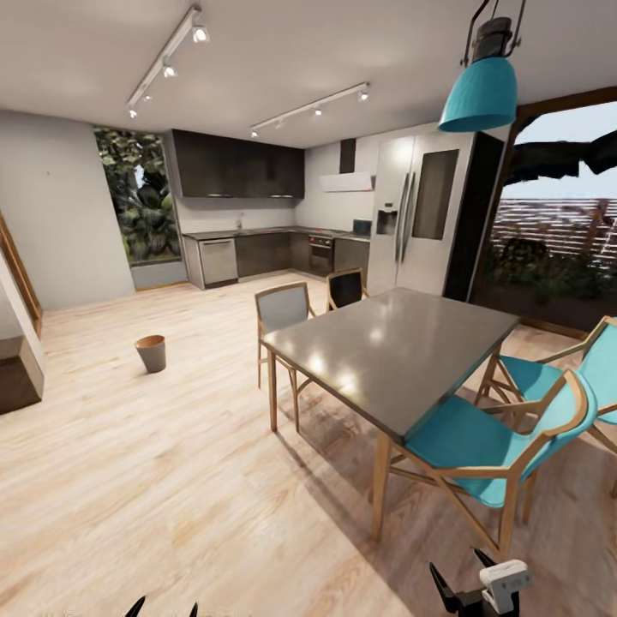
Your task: Put the three can of soda from the living room inside the tash can in the kitchen.
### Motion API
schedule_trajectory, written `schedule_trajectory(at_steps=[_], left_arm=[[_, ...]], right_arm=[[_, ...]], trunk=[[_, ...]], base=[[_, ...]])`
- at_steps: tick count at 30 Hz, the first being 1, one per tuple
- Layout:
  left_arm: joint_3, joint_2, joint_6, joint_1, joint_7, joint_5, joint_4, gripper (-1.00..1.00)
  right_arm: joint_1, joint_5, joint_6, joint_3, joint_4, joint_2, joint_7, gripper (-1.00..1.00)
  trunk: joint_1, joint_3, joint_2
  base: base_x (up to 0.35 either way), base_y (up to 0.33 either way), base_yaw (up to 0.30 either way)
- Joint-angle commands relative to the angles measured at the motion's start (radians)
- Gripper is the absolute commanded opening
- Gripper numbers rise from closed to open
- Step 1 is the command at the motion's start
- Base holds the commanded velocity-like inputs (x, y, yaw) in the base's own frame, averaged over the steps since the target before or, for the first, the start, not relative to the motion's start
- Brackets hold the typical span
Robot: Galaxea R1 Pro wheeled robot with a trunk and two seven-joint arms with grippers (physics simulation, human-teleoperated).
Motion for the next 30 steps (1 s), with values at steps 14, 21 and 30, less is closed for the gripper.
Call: schedule_trajectory(at_steps=[14, 21, 30], left_arm=[[0.0, 0.0, 0.0, 0.0, 0.0, 0.0, -0.001, 1.0], [0.0, -0.001, 0.0, 0.0, 0.0, 0.0, 0.0, 1.0], [-0.001, -0.001, 0.0, 0.0, 0.0, 0.0, 0.002, 1.0]], right_arm=[[-0.002, 0.001, 0.0, 0.001, 0.013, 0.0, 0.0, 1.0], [-0.002, 0.003, 0.0, 0.004, 0.025, 0.0, 0.0, 1.0], [-0.002, 0.003, 0.0, 0.005, 0.032, 0.002, 0.0, 1.0]], trunk=[[0.0, 0.002, 0.0], [0.0, 0.002, 0.0], [0.0, 0.002, 0.0]], base=[[0.0, 0.0, 0.251], [0.0, 0.0, 0.253], [0.0, 0.0, 0.254]])
